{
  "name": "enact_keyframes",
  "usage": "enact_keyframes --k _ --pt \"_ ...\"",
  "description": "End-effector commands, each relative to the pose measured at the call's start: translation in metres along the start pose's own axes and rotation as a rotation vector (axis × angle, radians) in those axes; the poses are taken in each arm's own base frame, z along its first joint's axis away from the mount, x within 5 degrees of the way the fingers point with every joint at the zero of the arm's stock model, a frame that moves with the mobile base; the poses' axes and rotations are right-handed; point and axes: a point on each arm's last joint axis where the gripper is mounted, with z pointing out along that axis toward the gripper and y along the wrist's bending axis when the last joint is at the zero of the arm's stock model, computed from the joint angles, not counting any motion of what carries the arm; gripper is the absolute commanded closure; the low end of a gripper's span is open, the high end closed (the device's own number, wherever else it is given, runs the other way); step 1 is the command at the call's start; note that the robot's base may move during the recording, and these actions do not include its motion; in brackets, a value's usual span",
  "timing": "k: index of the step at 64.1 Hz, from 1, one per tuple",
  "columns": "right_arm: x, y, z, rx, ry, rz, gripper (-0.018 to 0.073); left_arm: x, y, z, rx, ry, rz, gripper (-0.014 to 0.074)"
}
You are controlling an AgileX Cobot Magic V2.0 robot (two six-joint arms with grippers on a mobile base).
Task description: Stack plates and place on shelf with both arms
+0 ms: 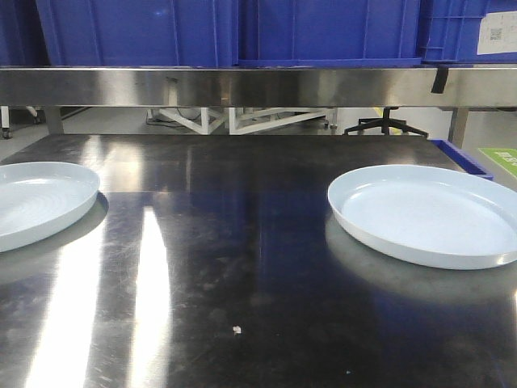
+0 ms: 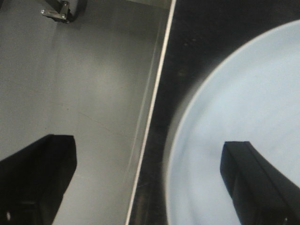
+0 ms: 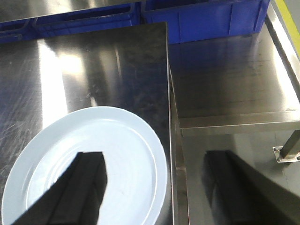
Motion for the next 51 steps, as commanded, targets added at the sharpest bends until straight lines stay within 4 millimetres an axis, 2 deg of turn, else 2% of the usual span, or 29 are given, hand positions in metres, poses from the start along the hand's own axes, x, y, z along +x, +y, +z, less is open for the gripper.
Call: enact_keyframes --k 1,14,25,35,39,42,49,51 --pt "-0.018 0.005 -0.005 -0.033 -0.106 -0.003 0.0017 -0.016 0.002 -0.019 0.006 -0.114 -0.026 -0.0060" --pt "-0.018 0.005 -0.005 -0.033 -0.106 -0.003 0.0017 -0.016 0.002 -0.016 0.007 -0.112 -0.027 -0.0059" --pt "-0.018 0.005 -0.005 -0.033 -0.106 -0.003 0.0017 -0.012 0.001 -0.003 0.015 -0.063 -0.042 -0.0057" --pt "-0.018 0.005 -0.005 -0.033 -0.106 -0.003 0.0017 -0.012 0.000 -0.003 0.017 -0.053 -0.046 -0.0037" --pt "-0.018 0.005 -0.005 -0.033 -0.106 -0.003 0.0017 -0.012 0.000 -0.003 0.017 -0.053 -0.046 0.0043" --pt "-0.018 0.005 -0.005 -0.033 -0.106 -0.003 0.0017 -0.012 0.000 -0.003 0.018 -0.053 -0.048 0.0146" --pt "-0.018 0.005 -0.005 -0.033 -0.106 -0.003 0.0017 -0.011 0.000 -0.003 0.020 -0.041 -0.052 0.0545" --pt "-0.018 0.005 -0.005 -0.033 -0.106 -0.003 0.0017 -0.010 0.000 -0.003 0.022 -0.039 -0.055 0.0492"
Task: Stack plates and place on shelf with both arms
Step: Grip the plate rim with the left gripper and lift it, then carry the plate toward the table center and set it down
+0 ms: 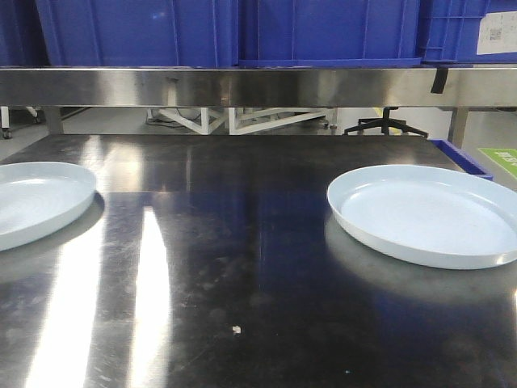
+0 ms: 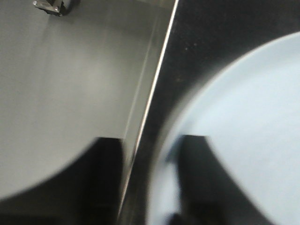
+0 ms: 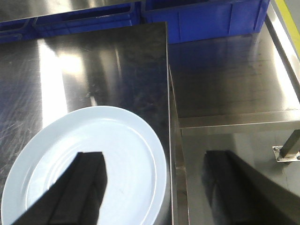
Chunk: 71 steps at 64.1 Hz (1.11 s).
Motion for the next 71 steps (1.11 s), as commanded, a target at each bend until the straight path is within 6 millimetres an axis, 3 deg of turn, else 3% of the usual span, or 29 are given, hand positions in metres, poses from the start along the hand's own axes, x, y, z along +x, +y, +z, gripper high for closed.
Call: enact_keyframes --k 1,13,27,34,41,55,62,71 --pt "-0.018 0.005 -0.005 -0.034 -0.107 -0.003 0.0017 -0.008 -0.001 -0.013 0.006 -0.052 -0.007 0.0467" --pt "-0.018 0.005 -0.005 -0.034 -0.107 -0.003 0.0017 -0.011 -0.005 -0.028 0.033 -0.072 -0.037 0.0498" --pt "-0.018 0.005 -0.005 -0.034 -0.107 -0.003 0.0017 -0.030 -0.023 -0.082 0.092 -0.212 -0.014 0.0498" --pt "-0.018 0.005 -0.005 -0.034 -0.107 -0.003 0.0017 -0.035 -0.041 -0.102 0.149 -0.257 -0.001 0.0498" --pt "-0.018 0.005 -0.005 -0.034 -0.107 -0.003 0.0017 -0.035 -0.073 -0.114 0.257 -0.272 0.023 0.0498" --pt "-0.016 0.005 -0.005 -0.027 -0.085 -0.003 0.0017 -0.019 -0.138 -0.116 0.393 -0.291 0.145 0.0498" --pt "-0.015 0.004 -0.005 -0.021 -0.068 -0.003 0.0017 -0.009 -0.165 -0.107 0.426 -0.262 0.209 0.0498" --pt "-0.014 0.004 -0.005 -0.020 -0.065 -0.003 0.0017 0.000 -0.186 -0.088 0.438 -0.220 0.253 0.0498"
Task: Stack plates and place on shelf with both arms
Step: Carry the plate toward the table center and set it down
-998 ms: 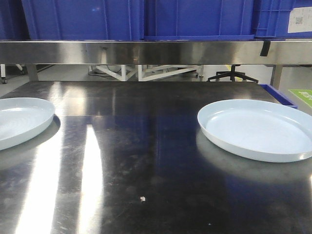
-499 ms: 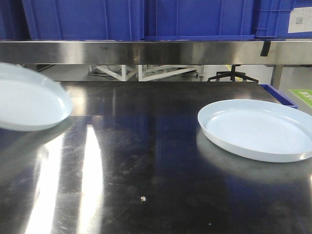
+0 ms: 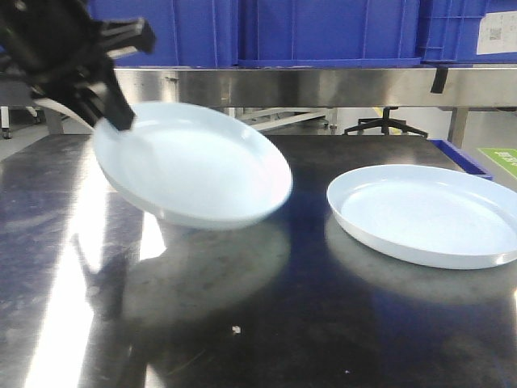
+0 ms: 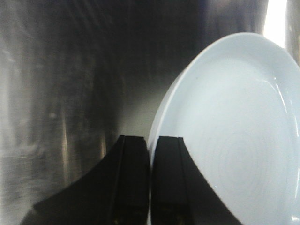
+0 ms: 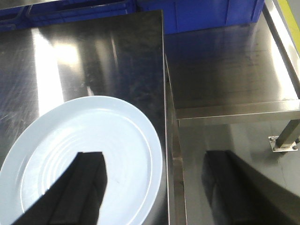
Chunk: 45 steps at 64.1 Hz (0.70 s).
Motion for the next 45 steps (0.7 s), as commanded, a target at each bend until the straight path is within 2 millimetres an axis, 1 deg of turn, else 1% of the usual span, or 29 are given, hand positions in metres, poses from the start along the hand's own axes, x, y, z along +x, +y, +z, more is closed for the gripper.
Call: enact_keyframes --k 1,6,14,18,22,29,30,34,35,37,40,43,45 --pt "-0.017 0.005 -0.005 -0.032 -0.100 -0.003 0.0017 -0.013 -0.015 -0.008 0.042 -0.104 0.010 0.0498" --pt "-0.017 0.005 -0.005 -0.032 -0.100 -0.003 0.0017 -0.012 -0.015 0.001 0.040 -0.091 0.011 0.0498" --pt "-0.017 0.005 -0.005 -0.032 -0.100 -0.003 0.0017 -0.012 -0.014 0.006 0.033 -0.086 0.015 0.0489" --pt "-0.017 0.005 -0.005 -0.032 -0.100 -0.003 0.0017 -0.012 -0.013 0.006 0.019 -0.087 0.039 0.0450" --pt "-0.017 0.005 -0.005 -0.032 -0.100 -0.003 0.0017 -0.012 -0.012 0.006 0.001 -0.091 0.070 0.0383" --pt "-0.017 0.005 -0.005 -0.032 -0.100 -0.003 0.0017 -0.014 -0.010 0.005 -0.026 -0.094 0.114 0.0190" --pt "-0.017 0.005 -0.005 -0.032 -0.100 -0.003 0.0017 -0.014 -0.009 0.005 -0.028 -0.094 0.116 0.0178" --pt "-0.017 0.005 -0.005 -0.032 -0.100 -0.003 0.0017 -0.014 -0.009 0.004 -0.034 -0.093 0.126 0.0085" --pt "-0.017 0.005 -0.005 -0.032 -0.100 -0.003 0.0017 -0.014 -0.009 0.005 -0.036 -0.088 0.128 0.0076" --pt "-0.017 0.005 -0.005 -0.032 -0.100 -0.003 0.0017 -0.013 -0.009 0.004 -0.039 -0.079 0.131 0.0073" --pt "-0.017 0.005 -0.005 -0.032 -0.100 -0.003 0.0017 -0.014 -0.009 0.002 -0.044 -0.067 0.137 0.0095" --pt "-0.017 0.005 -0.005 -0.032 -0.100 -0.003 0.0017 -0.016 -0.009 -0.001 -0.053 -0.057 0.149 0.0162" --pt "-0.017 0.005 -0.005 -0.032 -0.100 -0.003 0.0017 -0.018 -0.009 -0.004 -0.058 -0.053 0.154 0.0223"
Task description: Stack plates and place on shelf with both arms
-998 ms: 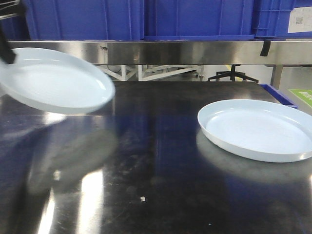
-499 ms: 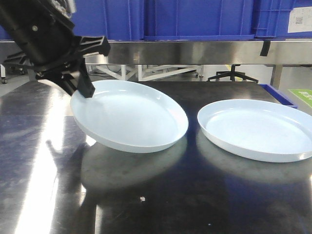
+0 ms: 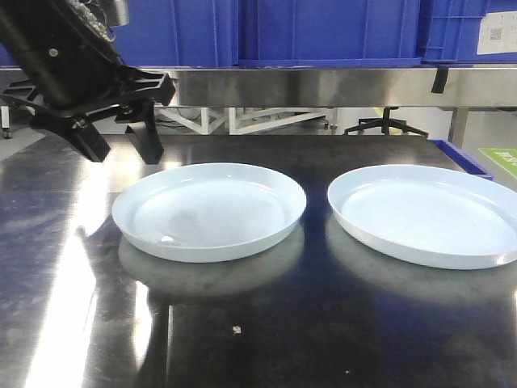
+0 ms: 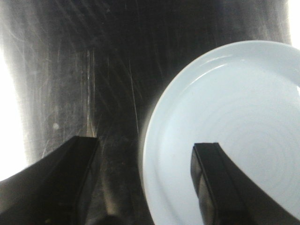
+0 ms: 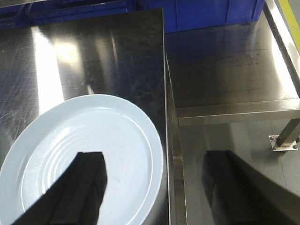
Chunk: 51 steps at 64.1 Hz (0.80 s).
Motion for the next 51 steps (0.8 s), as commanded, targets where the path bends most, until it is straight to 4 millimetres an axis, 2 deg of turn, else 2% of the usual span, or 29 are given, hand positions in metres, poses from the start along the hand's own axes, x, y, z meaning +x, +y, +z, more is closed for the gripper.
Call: enact_keyframes --k 1,7,11,22,29,35,39,45,51 --pt "-0.018 0.005 -0.005 -0.033 -0.104 -0.003 0.0017 -0.019 -0.003 -0.028 0.001 -0.093 0.018 0.0258" --pt "-0.018 0.005 -0.005 -0.033 -0.104 -0.003 0.0017 -0.027 0.000 -0.045 -0.008 -0.129 0.016 0.0529" --pt "-0.018 0.005 -0.005 -0.033 -0.104 -0.003 0.0017 -0.030 0.005 -0.061 -0.012 -0.173 -0.006 0.0484" --pt "-0.018 0.005 -0.005 -0.033 -0.104 -0.003 0.0017 -0.031 0.030 -0.115 -0.063 -0.309 -0.062 0.0511" --pt "-0.018 0.005 -0.005 -0.033 -0.105 -0.003 0.0017 -0.021 0.051 -0.147 -0.117 -0.403 -0.104 0.0511" --pt "-0.018 0.005 -0.005 -0.033 -0.105 -0.003 0.0017 0.000 0.067 -0.166 -0.163 -0.467 -0.148 0.0511" --pt "-0.018 0.005 -0.005 -0.033 -0.105 -0.003 0.0017 0.019 0.076 -0.172 -0.195 -0.490 -0.177 0.0511" --pt "-0.018 0.005 -0.005 -0.033 -0.105 -0.003 0.0017 0.052 0.081 -0.171 -0.216 -0.515 -0.212 0.0511" --pt "-0.018 0.005 -0.005 -0.033 -0.105 -0.003 0.0017 0.087 0.077 -0.170 -0.216 -0.546 -0.231 0.0511"
